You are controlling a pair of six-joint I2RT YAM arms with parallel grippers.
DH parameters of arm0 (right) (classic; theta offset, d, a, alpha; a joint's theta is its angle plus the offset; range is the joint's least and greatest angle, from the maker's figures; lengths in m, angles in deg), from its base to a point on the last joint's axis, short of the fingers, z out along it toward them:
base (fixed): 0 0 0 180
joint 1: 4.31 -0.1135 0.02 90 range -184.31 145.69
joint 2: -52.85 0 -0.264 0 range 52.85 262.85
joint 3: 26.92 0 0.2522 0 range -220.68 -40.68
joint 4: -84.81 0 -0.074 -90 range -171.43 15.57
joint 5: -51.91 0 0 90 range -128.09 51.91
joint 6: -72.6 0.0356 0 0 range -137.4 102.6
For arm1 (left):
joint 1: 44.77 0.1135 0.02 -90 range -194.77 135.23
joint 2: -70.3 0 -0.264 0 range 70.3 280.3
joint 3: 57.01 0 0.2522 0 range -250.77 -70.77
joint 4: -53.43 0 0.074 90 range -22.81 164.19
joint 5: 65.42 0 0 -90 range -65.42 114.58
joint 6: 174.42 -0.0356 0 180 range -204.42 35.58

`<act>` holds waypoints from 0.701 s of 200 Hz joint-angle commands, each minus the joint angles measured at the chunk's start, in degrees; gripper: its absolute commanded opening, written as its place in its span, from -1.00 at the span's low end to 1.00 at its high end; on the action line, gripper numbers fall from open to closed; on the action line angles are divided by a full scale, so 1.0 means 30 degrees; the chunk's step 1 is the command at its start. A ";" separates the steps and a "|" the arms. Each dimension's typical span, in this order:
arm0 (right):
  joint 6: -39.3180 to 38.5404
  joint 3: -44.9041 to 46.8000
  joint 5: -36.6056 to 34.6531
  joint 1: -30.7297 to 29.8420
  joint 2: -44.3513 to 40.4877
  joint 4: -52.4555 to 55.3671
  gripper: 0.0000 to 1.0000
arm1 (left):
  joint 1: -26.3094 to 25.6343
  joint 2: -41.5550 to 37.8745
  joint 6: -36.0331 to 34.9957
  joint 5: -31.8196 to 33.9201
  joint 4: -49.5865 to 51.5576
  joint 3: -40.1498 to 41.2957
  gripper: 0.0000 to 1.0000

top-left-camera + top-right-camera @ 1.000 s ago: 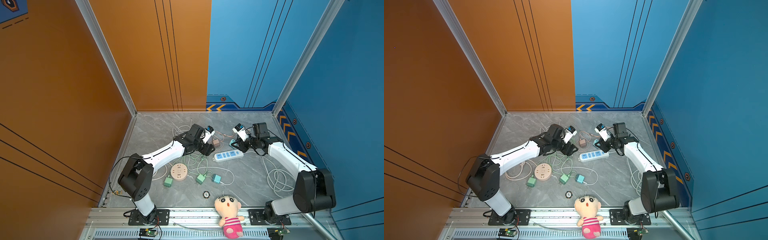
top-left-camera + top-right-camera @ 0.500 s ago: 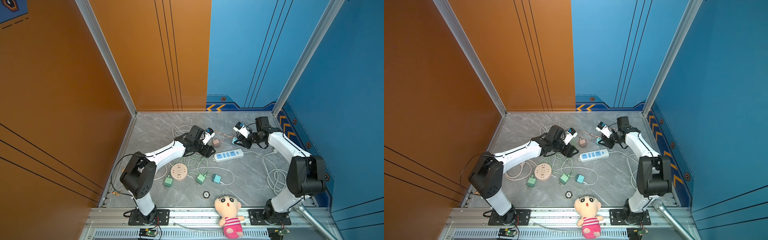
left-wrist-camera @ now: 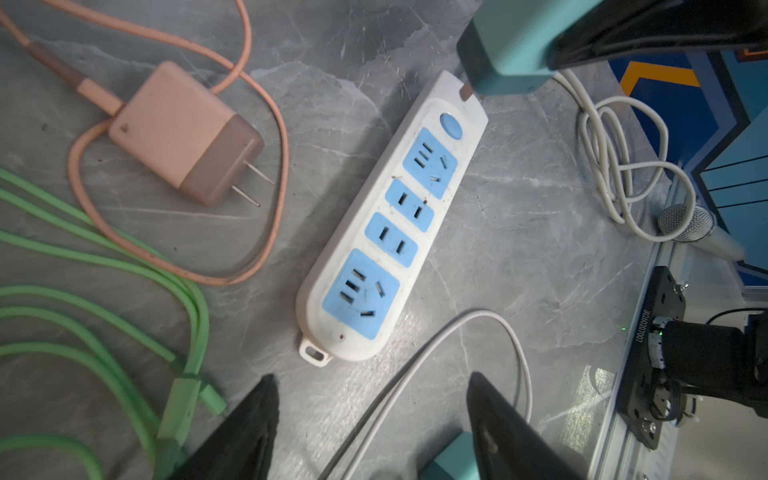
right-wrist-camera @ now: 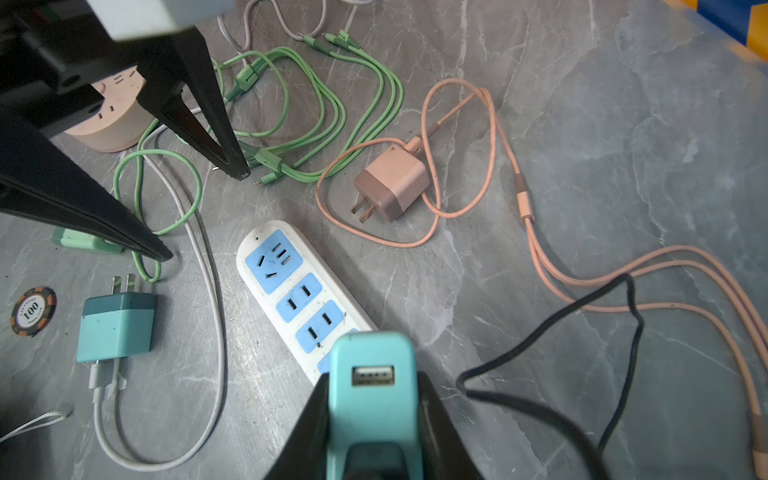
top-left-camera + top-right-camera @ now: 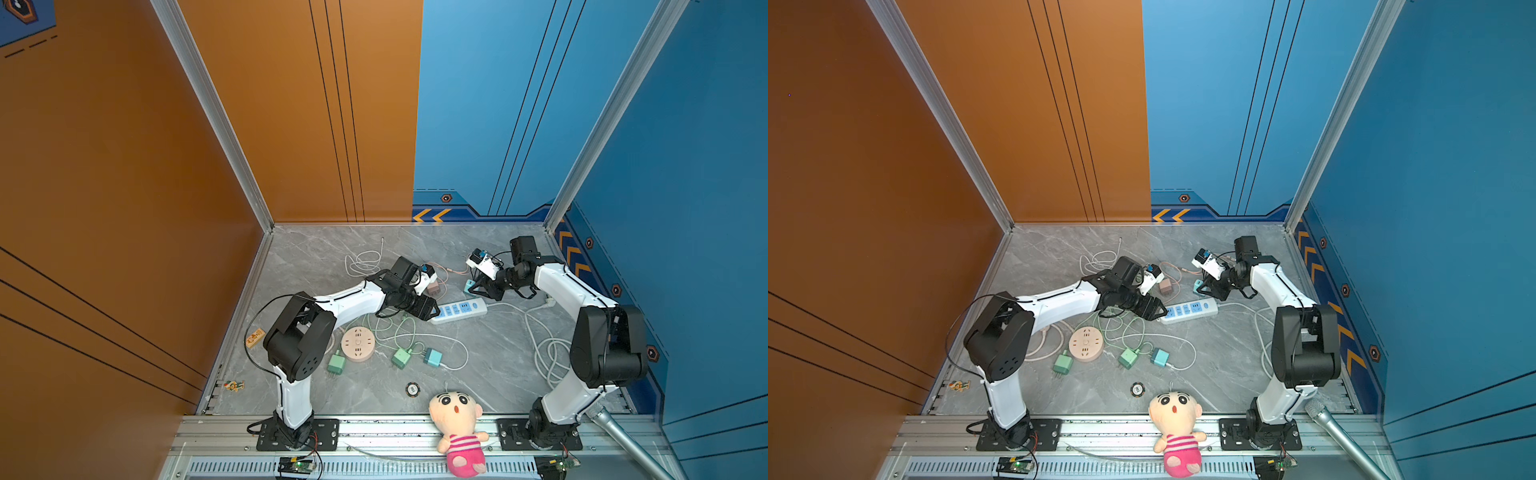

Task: Insert plugs into power strip
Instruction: Pass the plug.

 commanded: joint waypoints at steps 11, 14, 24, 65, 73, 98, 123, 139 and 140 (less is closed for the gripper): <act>-0.1080 0.0202 -0.0361 -0.0438 0.0066 0.0593 -1.00 | -0.0427 0.0918 -0.0278 -0.0148 0.1605 -0.1367 0.44; -0.1132 0.0231 -0.0256 -0.0415 0.0062 0.0599 -1.00 | -0.0486 0.0925 -0.0297 0.0005 0.1627 -0.1358 0.44; -0.1186 0.0281 0.0183 -0.0200 -0.0042 0.0598 -1.00 | -0.0647 0.0932 -0.0246 0.0220 0.1622 -0.1434 0.44; -0.0670 0.0889 0.3006 0.0575 -0.1607 0.0571 -1.00 | -0.1151 -0.0139 -0.0406 0.1147 0.0394 -0.1305 0.43; -0.0351 0.0996 0.4258 0.0839 -0.1952 0.0542 -1.00 | -0.1127 -0.0402 -0.0192 0.0442 -0.0406 -0.1092 0.38; 0.0868 0.1245 0.8162 0.1264 -0.2918 0.0461 -1.00 | -0.1157 -0.1256 0.0560 -0.0953 -0.3008 -0.0315 0.15; 0.1795 0.1742 1.0432 0.1080 -0.3899 0.0043 -1.00 | -0.1386 -0.2385 0.1221 -0.1107 -0.5106 0.0884 0.10; 0.2164 0.1978 1.0814 0.1038 -0.4460 0.0042 -1.00 | -0.1365 -0.3287 0.2054 -0.1238 -0.7070 0.2094 0.09; 0.2210 0.1988 1.0857 0.1041 -0.4497 0.0043 -1.00 | -0.1363 -0.3334 0.2118 -0.1229 -0.7209 0.2156 0.09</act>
